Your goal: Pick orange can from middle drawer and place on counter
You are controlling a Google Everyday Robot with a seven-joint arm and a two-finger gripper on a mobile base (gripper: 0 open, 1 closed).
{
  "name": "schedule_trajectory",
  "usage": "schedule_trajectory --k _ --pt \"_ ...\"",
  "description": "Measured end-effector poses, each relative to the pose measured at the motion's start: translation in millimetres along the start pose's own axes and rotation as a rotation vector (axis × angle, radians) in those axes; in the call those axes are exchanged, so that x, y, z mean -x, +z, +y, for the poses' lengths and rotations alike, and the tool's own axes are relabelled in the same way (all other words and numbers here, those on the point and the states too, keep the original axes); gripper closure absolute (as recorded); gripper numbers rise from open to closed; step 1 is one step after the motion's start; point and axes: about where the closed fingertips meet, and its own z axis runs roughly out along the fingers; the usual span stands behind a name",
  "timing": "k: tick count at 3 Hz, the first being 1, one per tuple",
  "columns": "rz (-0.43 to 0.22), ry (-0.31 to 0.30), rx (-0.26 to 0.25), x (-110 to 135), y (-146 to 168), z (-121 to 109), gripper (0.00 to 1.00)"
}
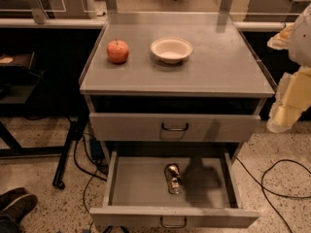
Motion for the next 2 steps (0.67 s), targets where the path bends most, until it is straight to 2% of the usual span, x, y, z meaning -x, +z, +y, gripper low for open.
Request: schedule_trajectory --k 1,2 --pt "0.0 0.001 -0.002 0.5 -0.3 -0.3 0.0" --pt "-0.003 0.035 -0.002 4.8 8.2 -5.5 0.0"
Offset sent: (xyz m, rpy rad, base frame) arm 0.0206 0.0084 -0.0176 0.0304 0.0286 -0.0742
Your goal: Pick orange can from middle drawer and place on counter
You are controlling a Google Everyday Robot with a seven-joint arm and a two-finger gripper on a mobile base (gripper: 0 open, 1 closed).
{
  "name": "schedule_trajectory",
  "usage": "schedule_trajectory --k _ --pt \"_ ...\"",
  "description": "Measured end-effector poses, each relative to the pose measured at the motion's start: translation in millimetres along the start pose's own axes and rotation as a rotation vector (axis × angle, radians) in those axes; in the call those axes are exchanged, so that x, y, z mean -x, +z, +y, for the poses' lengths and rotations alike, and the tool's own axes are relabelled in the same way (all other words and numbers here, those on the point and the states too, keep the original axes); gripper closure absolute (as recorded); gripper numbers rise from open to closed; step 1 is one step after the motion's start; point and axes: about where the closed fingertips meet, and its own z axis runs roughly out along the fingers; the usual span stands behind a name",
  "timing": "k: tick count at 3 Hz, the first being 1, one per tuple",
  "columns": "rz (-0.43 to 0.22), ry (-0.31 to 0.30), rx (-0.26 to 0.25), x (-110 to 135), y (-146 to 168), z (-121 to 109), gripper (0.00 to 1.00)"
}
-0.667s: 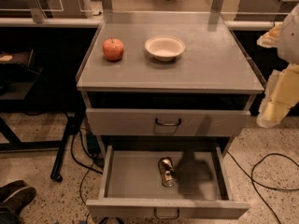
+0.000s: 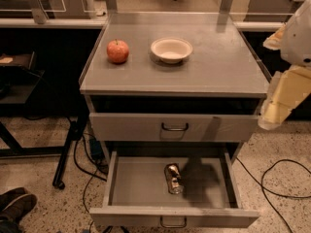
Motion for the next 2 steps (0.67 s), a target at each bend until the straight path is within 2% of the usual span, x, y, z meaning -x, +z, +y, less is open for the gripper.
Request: schedule_trajectory --k 1,2 --pt "-0.035 -0.007 0.013 2.4 10.7 -1.3 0.0" --pt "-0.039 -0.009 0.014 3.0 11.2 -1.3 0.0"
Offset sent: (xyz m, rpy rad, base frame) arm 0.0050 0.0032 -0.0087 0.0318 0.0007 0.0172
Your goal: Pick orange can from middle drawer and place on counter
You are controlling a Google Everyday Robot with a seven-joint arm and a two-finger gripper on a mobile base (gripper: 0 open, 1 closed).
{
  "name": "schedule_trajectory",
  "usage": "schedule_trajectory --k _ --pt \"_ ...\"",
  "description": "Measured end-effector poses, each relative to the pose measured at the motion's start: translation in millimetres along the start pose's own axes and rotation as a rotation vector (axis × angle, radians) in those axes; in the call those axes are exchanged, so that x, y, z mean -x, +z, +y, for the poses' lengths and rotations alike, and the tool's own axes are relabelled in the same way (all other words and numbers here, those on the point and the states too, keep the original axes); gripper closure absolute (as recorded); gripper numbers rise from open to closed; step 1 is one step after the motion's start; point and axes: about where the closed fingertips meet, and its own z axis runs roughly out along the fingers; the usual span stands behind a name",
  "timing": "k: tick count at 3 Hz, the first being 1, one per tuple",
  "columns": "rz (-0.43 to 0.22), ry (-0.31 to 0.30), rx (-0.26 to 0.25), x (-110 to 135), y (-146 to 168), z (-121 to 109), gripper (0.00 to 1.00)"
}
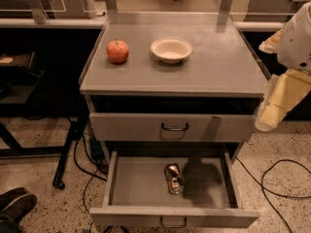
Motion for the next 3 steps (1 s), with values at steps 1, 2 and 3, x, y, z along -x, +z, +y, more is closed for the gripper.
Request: schedule_trajectory --k 1,2,3 --pt "0.015 -0.001 0.009 0 16 11 0.0" --pt "0.07 0.013 0.031 -3 69 34 0.0" --pt "0.148 0.032 0.054 -19 117 56 0.0"
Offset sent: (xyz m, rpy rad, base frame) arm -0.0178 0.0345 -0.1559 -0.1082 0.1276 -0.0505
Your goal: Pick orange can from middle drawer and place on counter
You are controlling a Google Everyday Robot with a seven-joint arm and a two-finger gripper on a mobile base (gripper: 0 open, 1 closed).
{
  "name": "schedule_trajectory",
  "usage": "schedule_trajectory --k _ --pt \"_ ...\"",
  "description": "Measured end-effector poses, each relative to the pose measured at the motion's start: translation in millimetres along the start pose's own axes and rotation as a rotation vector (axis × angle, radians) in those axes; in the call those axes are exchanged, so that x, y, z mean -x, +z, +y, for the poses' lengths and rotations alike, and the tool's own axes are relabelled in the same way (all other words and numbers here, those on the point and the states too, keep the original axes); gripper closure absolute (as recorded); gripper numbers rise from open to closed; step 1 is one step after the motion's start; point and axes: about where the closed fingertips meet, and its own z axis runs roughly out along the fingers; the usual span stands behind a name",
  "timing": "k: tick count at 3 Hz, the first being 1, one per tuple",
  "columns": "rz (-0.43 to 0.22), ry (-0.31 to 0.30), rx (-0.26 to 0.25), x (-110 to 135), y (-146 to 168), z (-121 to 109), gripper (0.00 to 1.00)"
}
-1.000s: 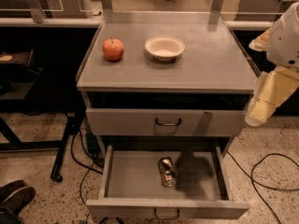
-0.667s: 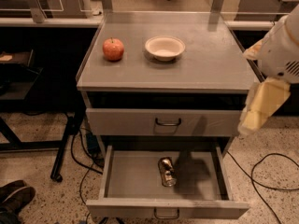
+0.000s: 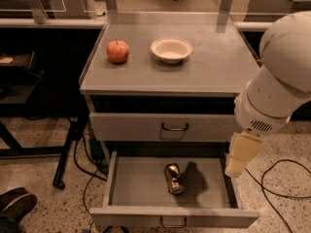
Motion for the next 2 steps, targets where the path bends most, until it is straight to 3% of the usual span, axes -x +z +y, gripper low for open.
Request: schedule_trajectory --k 1,2 --pt "0.0 0.0 0.0 0 0 0 0.0" --pt "0.011 0.05 0.081 1 39 24 0.0"
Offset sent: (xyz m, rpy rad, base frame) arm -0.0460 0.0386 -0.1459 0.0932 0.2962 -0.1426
